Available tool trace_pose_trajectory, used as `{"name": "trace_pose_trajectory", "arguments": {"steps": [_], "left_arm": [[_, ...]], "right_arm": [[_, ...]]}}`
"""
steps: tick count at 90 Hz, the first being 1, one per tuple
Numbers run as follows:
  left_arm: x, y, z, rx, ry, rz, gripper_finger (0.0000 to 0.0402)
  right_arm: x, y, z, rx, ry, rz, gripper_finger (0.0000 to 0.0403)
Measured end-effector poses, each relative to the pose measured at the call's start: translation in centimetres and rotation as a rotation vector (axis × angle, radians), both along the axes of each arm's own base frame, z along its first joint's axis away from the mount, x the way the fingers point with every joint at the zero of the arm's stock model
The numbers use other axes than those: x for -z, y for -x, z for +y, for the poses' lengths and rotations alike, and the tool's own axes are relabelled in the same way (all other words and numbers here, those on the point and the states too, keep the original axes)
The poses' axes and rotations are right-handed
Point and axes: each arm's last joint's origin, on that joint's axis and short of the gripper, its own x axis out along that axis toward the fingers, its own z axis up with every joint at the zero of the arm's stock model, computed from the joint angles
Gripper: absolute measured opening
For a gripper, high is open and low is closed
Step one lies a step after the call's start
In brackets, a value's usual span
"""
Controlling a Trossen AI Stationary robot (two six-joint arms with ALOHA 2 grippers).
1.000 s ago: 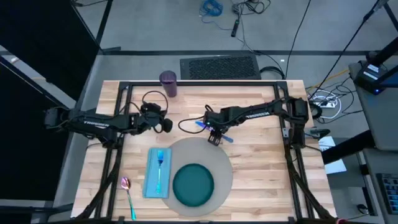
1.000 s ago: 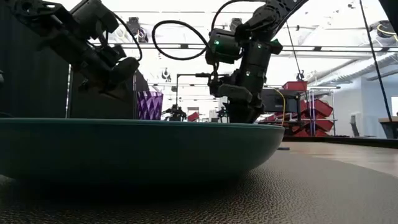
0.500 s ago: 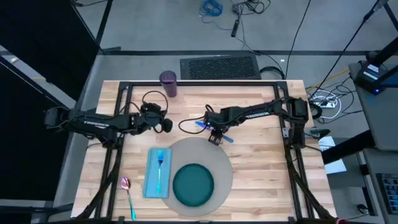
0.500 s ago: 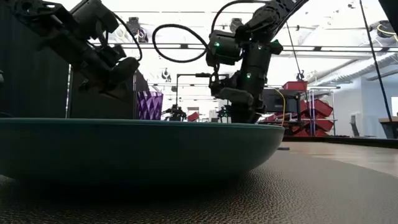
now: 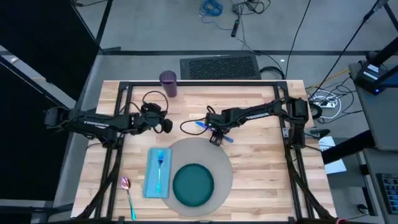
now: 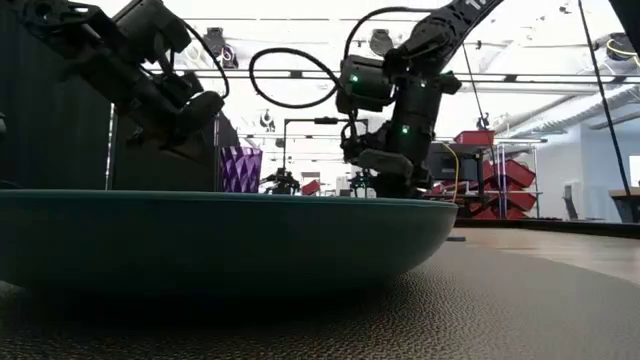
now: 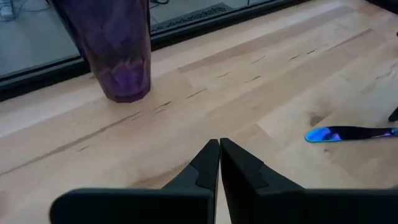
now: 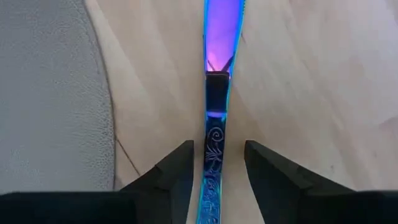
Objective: Set table place
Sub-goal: Move the blue table knife to the right of gray placemat
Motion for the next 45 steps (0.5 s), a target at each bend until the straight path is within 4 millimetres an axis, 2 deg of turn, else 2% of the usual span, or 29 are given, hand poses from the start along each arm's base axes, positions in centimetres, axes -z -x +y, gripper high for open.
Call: {"name": "trace_pose_trajectory", "arguments": {"steps": [20,45], "left_arm": [[-0.05,-0.04,0.00,0.001,-0.001,-0.007,0.0000],[-0.05,-0.04,0.01,0.002,-0.003,-0.005,0.0000]], "right_arm": [[0.01,0.04,0.02,-0.001,-0.004,0.004,0.0118],[0.03,0.14,0.05,-0.001,-0.013,0.013,0.0032]]}}
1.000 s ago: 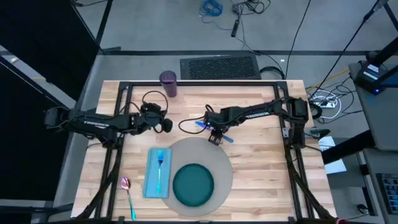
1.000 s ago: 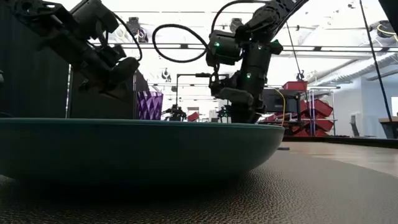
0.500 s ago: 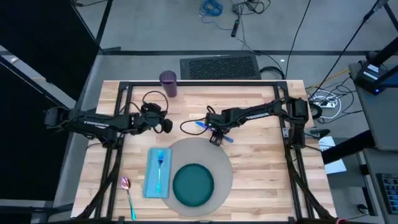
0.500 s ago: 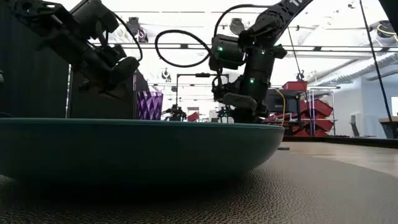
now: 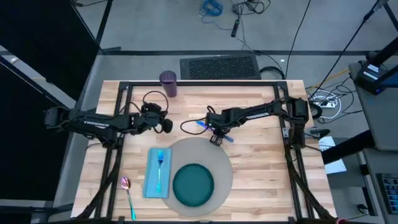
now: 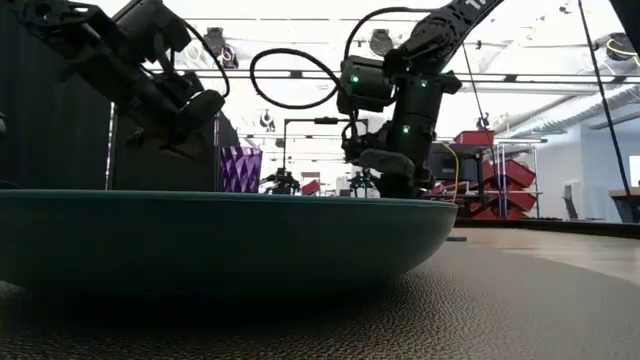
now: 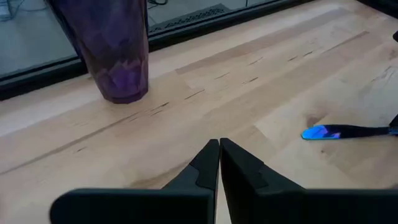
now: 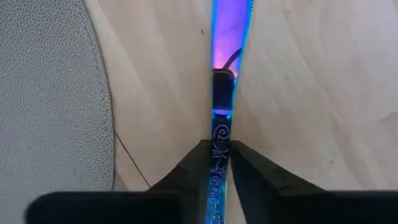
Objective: Set table place
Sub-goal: Move the blue table knife to the right of gray placemat
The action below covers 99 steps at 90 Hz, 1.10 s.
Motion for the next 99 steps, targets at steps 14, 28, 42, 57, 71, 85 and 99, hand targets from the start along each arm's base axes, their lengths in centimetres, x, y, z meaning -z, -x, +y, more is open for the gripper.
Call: {"name": "trace_pose_trajectory", "arguments": {"steps": [14,28,42,57,71,85,99], "left_arm": [[0.0,0.0,0.0,0.000,0.000,0.000,0.0000],[0.0,0.0,0.0,0.000,0.000,0.000,0.0000],[0.0,0.0,0.0,0.000,0.000,0.001,0.0000],[0.0,0.0,0.0,0.000,0.000,0.001,0.0000],[0.0,0.0,0.0,0.000,0.000,0.002,0.0000],[0.0,0.0,0.0,0.001,0.000,0.002,0.0000],[0.0,0.0,0.0,0.014,0.010,0.001,0.0000]], "right_arm": [[0.0,0.1,0.0,0.032,-0.009,0.008,0.0008],[0.0,0.5,0.1,0.094,-0.027,0.042,0.0011],[0.1,1.0,0.3,0.187,-0.063,0.091,0.0012],[0.2,1.3,1.6,0.249,-0.104,0.130,0.0012],[0.2,1.5,3.5,0.290,-0.117,0.172,0.0013],[0.2,2.2,5.7,0.330,-0.118,0.242,0.0013],[0.2,3.0,7.9,0.395,-0.100,0.310,0.0013]]}}
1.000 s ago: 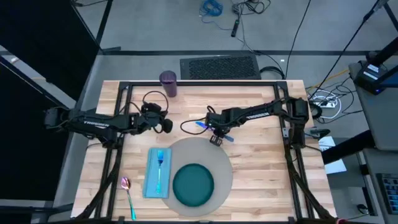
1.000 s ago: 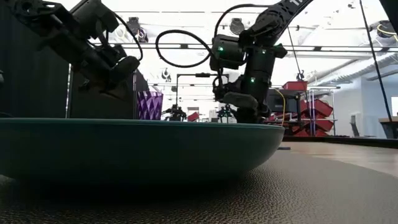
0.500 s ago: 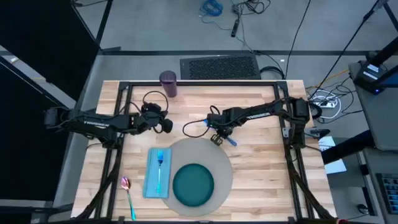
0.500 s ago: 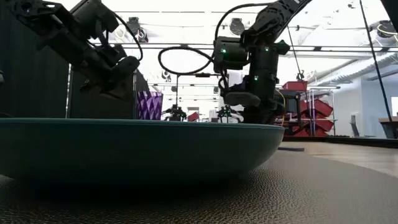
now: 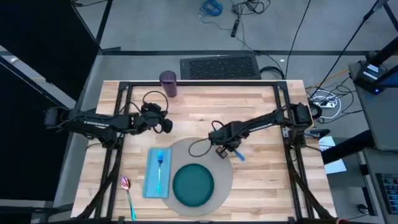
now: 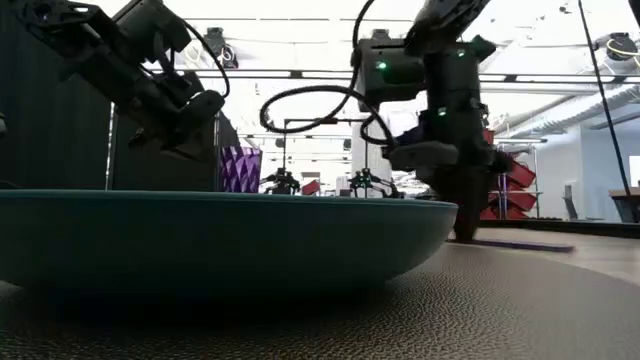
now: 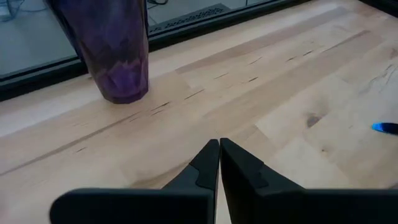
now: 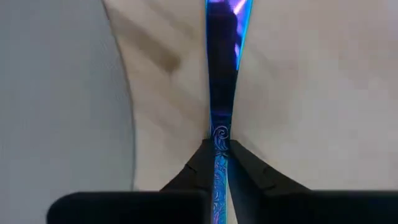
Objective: Set table place
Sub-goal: Move the blue table knife to the right of gray placemat
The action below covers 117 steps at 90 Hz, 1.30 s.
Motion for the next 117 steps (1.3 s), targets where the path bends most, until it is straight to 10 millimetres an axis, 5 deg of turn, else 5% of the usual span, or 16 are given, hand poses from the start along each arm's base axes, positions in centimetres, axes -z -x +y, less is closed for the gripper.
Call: {"name": "trace_pose_trajectory", "arguments": {"steps": [47,72,117], "left_arm": [[0.2,-0.4,-1.5,0.190,0.121,-0.013,0.0000],[0.1,-0.4,-1.4,0.192,0.117,-0.014,0.0000],[0.1,-0.4,-1.4,0.204,0.102,-0.003,0.0000]], "right_arm": [[-0.1,2.0,9.2,0.225,-0.098,0.033,0.0013],[-0.2,2.1,13.9,0.371,-0.179,-0.118,0.0013],[-0.2,3.3,16.3,0.655,-0.043,-0.275,0.0013]]}}
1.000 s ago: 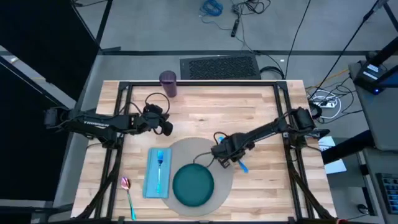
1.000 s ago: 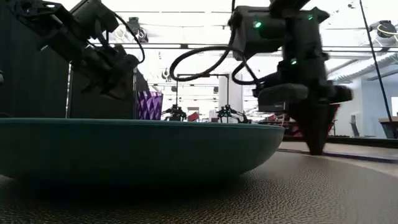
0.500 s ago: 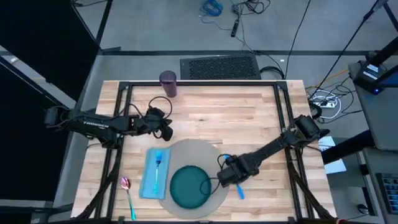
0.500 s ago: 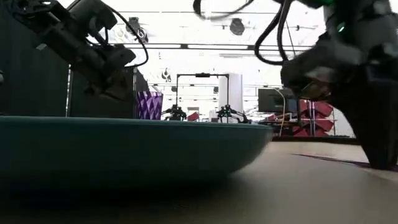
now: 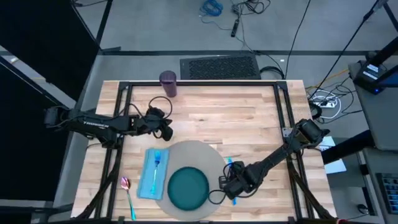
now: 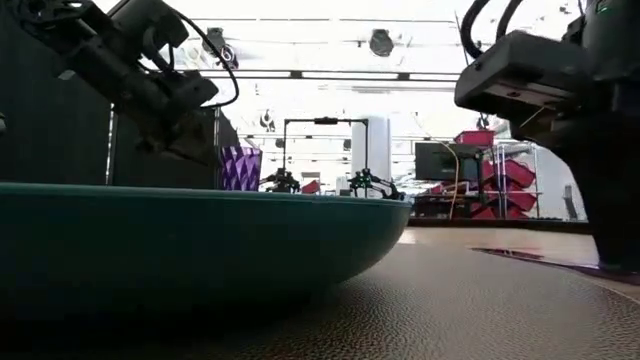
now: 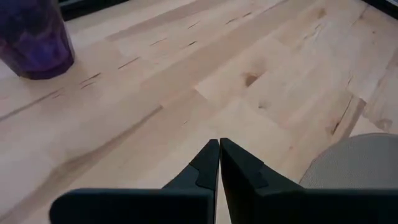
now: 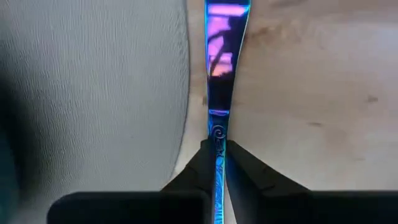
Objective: Set table place
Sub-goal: Move the blue table knife to the right of gray placemat
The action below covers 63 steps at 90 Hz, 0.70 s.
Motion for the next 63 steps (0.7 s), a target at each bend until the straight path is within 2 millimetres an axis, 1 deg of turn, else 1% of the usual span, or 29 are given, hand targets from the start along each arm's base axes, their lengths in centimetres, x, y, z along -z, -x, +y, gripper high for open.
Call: {"name": "trace_pose_trajectory", "arguments": {"steps": [19,34,45,63], "left_arm": [[0.00,0.00,0.00,0.003,-0.003,0.002,0.0000],[0.00,0.00,0.00,0.003,-0.004,0.003,0.0000],[0.01,0.01,0.00,0.002,-0.003,0.003,0.0000],[0.01,0.01,-0.01,0.004,-0.002,0.003,0.0000]], "right_arm": [[0.02,0.07,-0.29,0.016,0.023,0.011,0.0013],[0.02,0.09,-0.29,-0.049,0.035,0.014,0.0016],[0.02,0.08,-0.30,-0.078,0.041,0.014,0.0028],[0.07,0.10,-0.31,-0.080,0.040,0.017,0.0060]]}}
